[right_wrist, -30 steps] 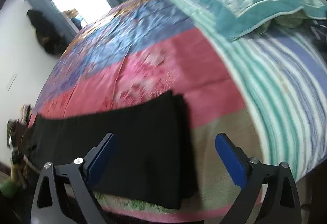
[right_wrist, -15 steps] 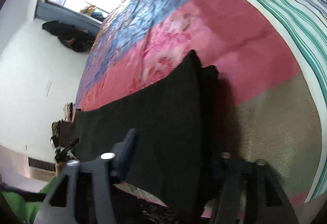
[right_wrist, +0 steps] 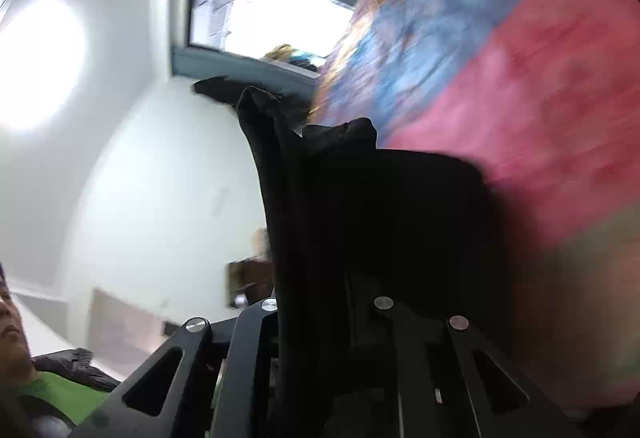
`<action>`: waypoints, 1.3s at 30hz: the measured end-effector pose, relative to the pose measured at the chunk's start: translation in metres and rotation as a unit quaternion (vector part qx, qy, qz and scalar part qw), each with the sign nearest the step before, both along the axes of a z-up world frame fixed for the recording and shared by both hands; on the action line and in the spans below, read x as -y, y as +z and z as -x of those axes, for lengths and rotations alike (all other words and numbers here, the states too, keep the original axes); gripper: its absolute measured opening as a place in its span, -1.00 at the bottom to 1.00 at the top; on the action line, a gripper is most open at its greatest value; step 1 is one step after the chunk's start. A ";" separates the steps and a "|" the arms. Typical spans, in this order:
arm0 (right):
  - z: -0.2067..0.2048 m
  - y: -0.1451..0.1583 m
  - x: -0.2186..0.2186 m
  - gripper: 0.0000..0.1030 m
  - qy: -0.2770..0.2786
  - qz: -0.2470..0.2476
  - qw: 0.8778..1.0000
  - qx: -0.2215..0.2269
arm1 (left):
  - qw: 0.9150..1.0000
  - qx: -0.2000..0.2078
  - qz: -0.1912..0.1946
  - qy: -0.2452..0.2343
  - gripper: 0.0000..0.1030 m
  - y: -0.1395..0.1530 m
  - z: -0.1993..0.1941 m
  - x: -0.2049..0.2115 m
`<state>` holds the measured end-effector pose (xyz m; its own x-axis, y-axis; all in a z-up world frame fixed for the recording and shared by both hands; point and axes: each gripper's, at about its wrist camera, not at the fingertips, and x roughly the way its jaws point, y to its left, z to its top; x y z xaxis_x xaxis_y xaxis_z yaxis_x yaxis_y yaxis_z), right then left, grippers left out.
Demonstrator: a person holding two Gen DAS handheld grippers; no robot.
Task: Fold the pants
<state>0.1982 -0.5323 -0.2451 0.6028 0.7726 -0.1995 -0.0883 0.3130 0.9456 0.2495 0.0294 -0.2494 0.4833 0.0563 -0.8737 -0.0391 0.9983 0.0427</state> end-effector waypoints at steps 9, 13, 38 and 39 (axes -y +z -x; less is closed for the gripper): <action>-0.093 -0.005 -0.217 -0.71 0.052 -0.013 0.999 -0.008 | 0.994 0.001 0.106 0.022 0.98 0.028 0.015 -0.047; -0.114 -0.012 -0.317 -0.32 0.093 0.118 0.988 -0.027 | 0.992 0.014 0.121 0.034 0.98 0.043 0.026 -0.068; 0.040 0.040 -0.212 0.72 -0.059 0.356 0.931 0.048 | 0.987 -0.034 0.071 -0.142 -0.86 0.037 0.001 0.071; 0.046 0.044 -0.207 0.72 -0.071 0.360 0.929 0.054 | 0.987 -0.022 0.068 -0.143 -0.86 0.046 0.004 0.066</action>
